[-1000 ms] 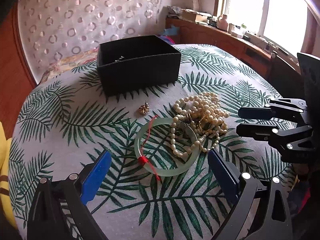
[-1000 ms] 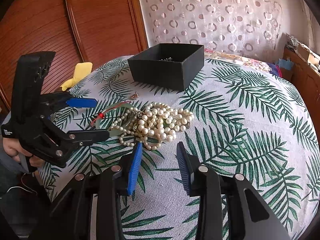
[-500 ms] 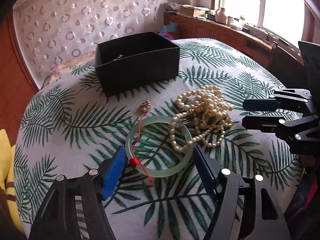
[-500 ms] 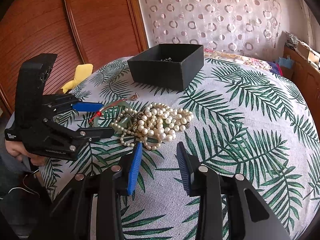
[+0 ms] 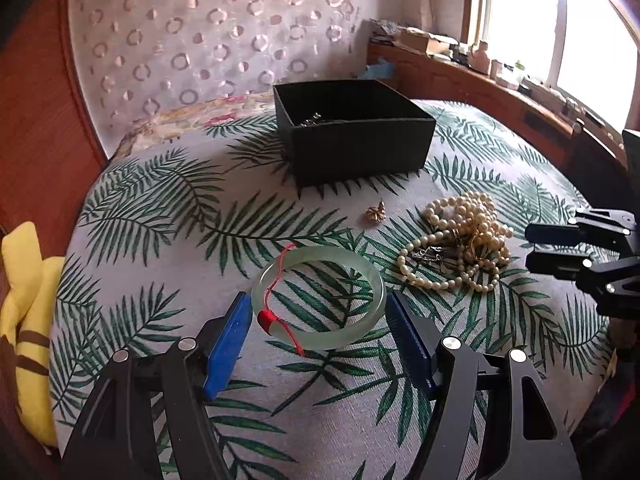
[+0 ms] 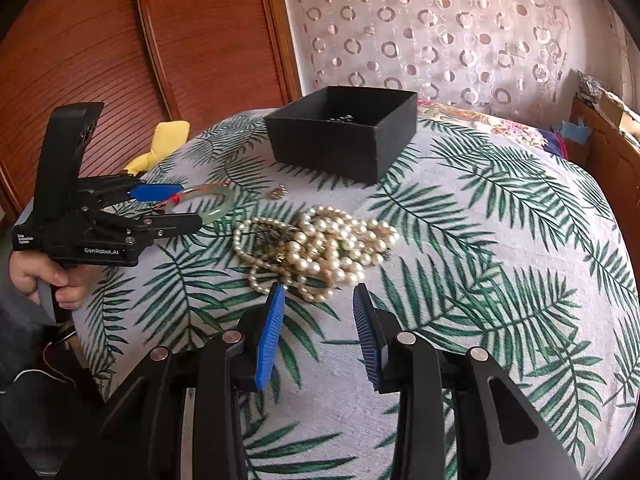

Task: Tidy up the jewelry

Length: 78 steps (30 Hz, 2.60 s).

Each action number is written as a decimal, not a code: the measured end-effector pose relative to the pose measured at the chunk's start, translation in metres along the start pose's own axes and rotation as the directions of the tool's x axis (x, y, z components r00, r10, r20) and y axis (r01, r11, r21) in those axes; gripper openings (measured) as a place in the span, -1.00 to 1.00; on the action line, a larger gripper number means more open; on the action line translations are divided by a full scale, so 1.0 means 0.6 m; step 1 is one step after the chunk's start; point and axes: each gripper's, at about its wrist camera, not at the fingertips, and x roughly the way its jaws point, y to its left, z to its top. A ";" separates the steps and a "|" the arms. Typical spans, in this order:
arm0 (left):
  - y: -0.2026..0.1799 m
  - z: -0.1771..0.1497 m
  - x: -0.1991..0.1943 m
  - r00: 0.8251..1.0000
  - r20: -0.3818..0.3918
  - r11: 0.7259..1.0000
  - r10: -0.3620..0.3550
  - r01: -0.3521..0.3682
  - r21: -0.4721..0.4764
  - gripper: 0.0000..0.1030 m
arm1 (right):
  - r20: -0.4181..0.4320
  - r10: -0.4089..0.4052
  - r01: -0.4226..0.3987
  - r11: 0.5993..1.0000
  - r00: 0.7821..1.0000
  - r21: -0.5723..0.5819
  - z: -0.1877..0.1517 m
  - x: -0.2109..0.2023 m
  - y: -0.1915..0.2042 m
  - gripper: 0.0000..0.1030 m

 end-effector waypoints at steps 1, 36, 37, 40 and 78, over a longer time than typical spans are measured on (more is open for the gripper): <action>0.001 -0.001 -0.003 1.000 0.006 1.000 -0.002 0.002 -0.002 0.28 | 0.000 0.007 -0.007 1.000 1.000 -0.007 0.004 0.001 0.005 -0.26; 0.011 -0.011 0.014 0.999 -0.047 1.000 0.015 -0.014 0.018 0.31 | -0.042 0.072 -0.080 0.977 0.996 -0.199 0.083 0.051 0.079 -0.90; 0.009 -0.012 0.014 0.999 -0.046 1.000 0.016 -0.015 0.021 0.30 | -0.022 0.075 -0.078 0.978 0.997 -0.194 0.088 0.038 0.076 -0.90; 0.006 -0.013 0.009 0.999 -0.032 1.000 0.013 -0.013 0.022 0.30 | 0.039 0.074 -0.066 0.980 0.996 -0.188 0.108 -0.006 0.067 -0.90; 0.014 0.126 -0.076 0.977 0.213 0.998 -0.032 0.042 -0.042 0.30 | 0.332 -0.084 0.178 0.949 0.939 -0.262 0.353 -0.176 0.039 -0.90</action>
